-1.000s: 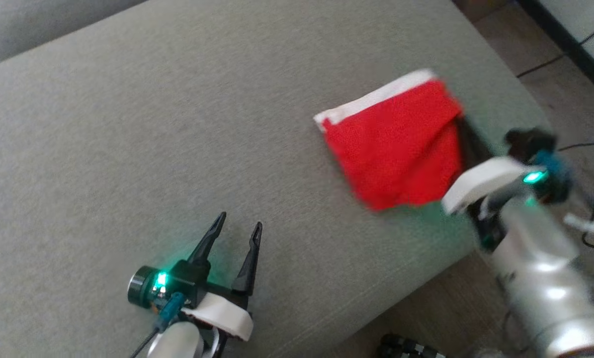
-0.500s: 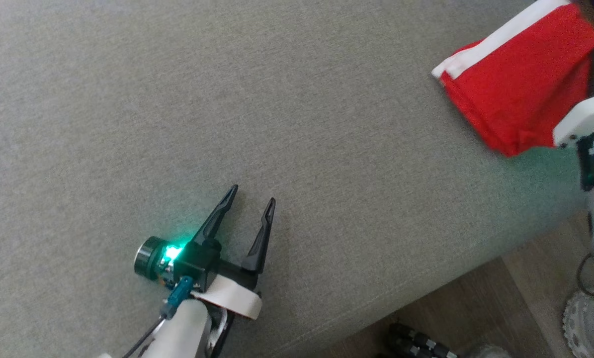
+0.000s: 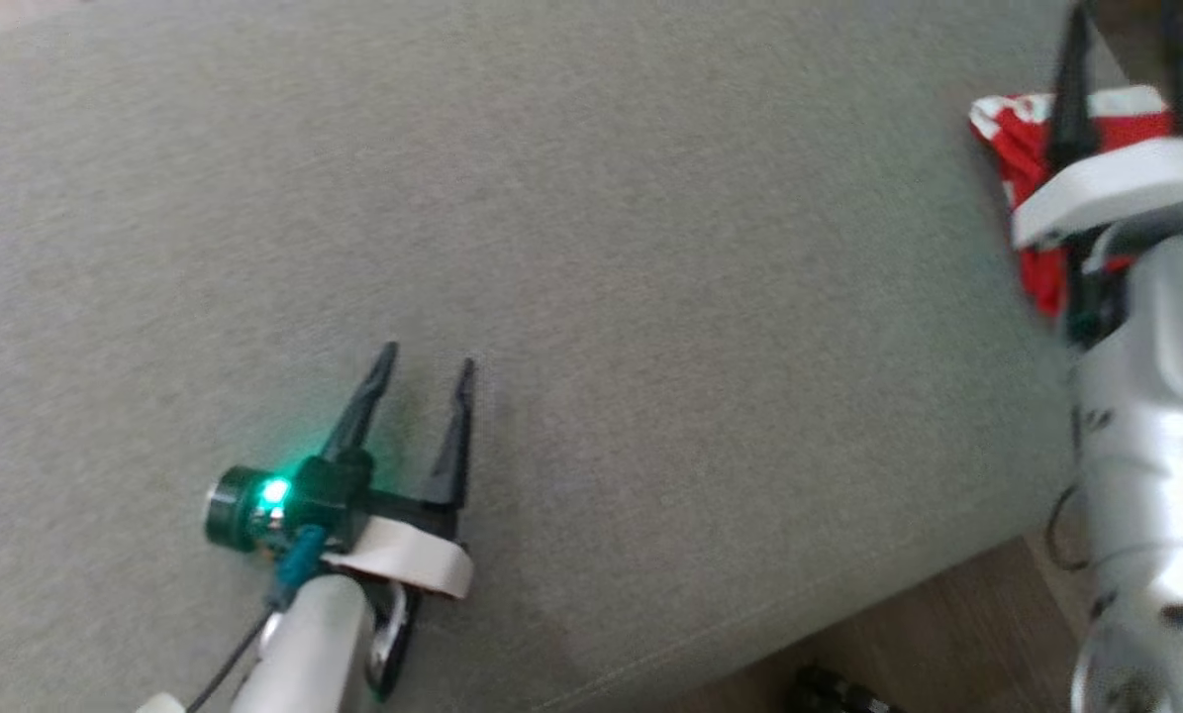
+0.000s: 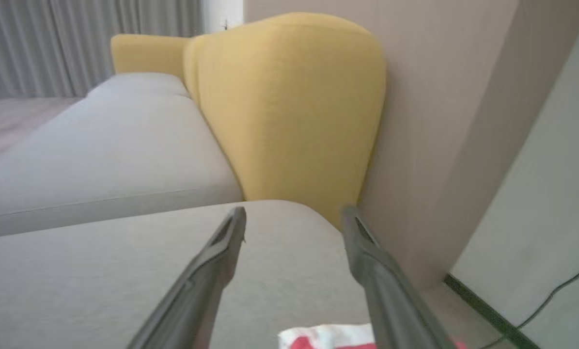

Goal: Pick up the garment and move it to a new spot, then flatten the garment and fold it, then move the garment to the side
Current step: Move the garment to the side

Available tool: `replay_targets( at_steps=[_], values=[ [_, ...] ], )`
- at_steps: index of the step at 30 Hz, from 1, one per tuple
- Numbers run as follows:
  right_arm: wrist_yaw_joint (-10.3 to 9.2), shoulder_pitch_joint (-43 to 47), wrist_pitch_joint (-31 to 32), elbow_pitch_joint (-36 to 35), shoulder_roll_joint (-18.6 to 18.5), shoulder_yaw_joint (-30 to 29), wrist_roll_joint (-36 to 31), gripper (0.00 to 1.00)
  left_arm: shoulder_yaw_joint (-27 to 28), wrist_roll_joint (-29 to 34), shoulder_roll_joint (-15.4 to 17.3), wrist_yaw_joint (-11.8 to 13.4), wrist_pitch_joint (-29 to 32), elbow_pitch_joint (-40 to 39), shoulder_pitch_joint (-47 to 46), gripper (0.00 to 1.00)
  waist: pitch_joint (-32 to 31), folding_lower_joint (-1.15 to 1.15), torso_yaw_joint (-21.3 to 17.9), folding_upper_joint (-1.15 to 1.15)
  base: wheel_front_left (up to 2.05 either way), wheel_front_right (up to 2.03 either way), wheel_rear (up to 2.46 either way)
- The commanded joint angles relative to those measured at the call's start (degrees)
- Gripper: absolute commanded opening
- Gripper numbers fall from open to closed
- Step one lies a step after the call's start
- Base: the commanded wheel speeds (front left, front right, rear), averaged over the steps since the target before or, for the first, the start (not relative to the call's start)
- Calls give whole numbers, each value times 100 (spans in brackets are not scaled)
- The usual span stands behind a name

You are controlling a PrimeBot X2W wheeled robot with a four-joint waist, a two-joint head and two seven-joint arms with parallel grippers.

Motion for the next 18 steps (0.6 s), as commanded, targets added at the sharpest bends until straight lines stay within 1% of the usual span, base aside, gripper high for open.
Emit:
replay_targets(
  at_steps=[1,3,8,10,12,13,18],
  values=[
    [-4,191,-38,-327,70,247,150,100,275,-79,112,77,12,-71,-26,100,-118,-1,157,0,0,0,0],
    [-4,461,-38,-653,177,584,356,100,373,-111,110,169,12,-111,-7,100,-207,-1,322,0,0,0,0],
    [-4,1227,-38,-1286,289,1105,908,100,557,-298,107,395,12,-201,83,100,-440,-1,867,0,0,0,0],
    [-4,1534,-38,-1381,299,1315,1181,100,606,-379,106,486,12,-215,132,100,-537,-1,1104,0,0,0,0],
    [-4,1813,-38,-1453,301,1448,1487,100,588,-420,106,507,12,-160,179,100,-653,-1,1366,0,0,0,0],
    [-4,2058,-38,-1463,303,1613,1669,100,628,-430,106,553,12,-100,236,100,-756,-1,1543,0,0,0,0],
    [-4,2516,-38,-1441,304,1818,1790,100,803,-542,106,666,12,-39,409,100,-997,-1,1888,0,0,0,0]
  ],
)
